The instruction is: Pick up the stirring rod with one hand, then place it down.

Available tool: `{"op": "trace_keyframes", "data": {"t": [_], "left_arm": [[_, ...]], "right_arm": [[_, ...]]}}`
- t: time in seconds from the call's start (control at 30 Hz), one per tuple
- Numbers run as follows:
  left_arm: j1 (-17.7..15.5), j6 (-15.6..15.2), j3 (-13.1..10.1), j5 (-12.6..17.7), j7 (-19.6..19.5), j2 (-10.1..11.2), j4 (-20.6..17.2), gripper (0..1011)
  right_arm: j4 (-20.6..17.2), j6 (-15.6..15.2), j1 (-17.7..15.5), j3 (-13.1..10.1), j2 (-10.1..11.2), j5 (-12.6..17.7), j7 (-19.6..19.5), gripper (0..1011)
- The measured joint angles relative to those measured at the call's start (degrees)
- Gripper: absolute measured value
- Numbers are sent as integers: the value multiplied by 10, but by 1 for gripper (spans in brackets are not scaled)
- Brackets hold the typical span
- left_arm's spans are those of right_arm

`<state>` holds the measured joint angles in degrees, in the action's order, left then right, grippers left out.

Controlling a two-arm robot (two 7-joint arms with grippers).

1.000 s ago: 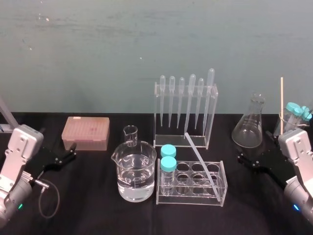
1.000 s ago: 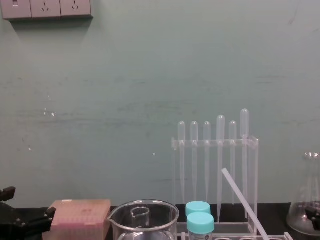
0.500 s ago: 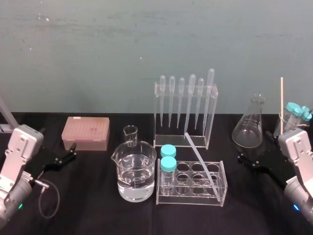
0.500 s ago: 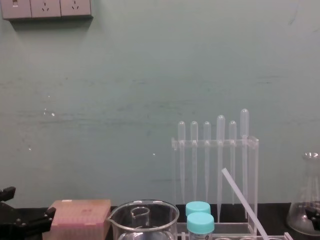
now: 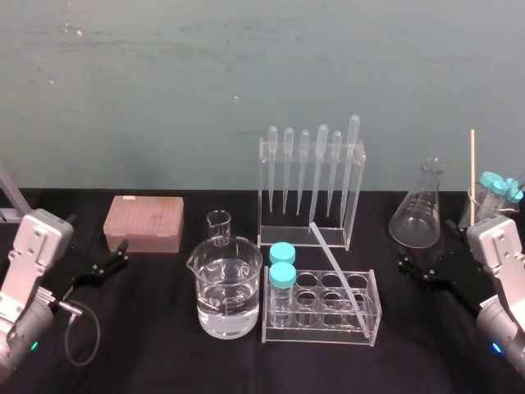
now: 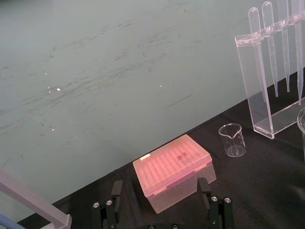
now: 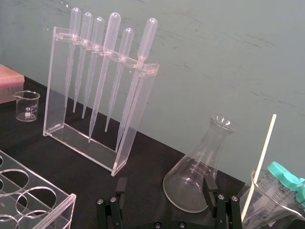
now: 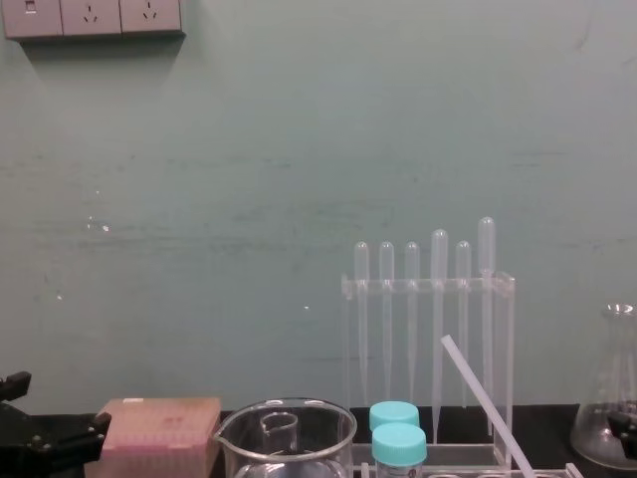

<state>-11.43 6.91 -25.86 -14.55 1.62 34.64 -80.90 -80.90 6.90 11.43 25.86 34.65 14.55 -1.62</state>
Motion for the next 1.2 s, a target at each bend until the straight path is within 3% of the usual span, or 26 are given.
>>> {"op": "trace_keyframes", "data": {"t": [0.57, 0.67, 0.73, 0.83, 0.93, 0.97, 1.07, 1.17, 1.2], "left_arm": [[0, 0, 0, 0, 0, 0, 0, 1000], [0, 0, 0, 0, 0, 0, 0, 1000], [0, 0, 0, 0, 0, 0, 0, 1000], [0, 0, 0, 0, 0, 0, 0, 1000], [0, 0, 0, 0, 0, 0, 0, 1000], [0, 0, 0, 0, 0, 0, 0, 1000], [0, 0, 0, 0, 0, 0, 0, 1000], [0, 0, 0, 0, 0, 0, 0, 1000], [0, 0, 0, 0, 0, 0, 0, 1000]], "right_arm": [[0, 0, 0, 0, 0, -1, 0, 1000], [-2, 14, -2, -8, -4, -6, -1, 1000], [-7, 29, -4, -14, -6, -7, -2, 1000], [-19, 76, -9, -25, -7, -12, -1, 1000], [-38, 141, -12, -29, -7, -35, 5, 1000], [-38, 141, -12, -29, -7, -35, 5, 1000], [-48, 198, -7, -19, -7, -63, 26, 1000], [-49, 217, 1, -10, -8, -62, 52, 1000], [-48, 222, 8, -2, -8, -46, 78, 1000]]}}
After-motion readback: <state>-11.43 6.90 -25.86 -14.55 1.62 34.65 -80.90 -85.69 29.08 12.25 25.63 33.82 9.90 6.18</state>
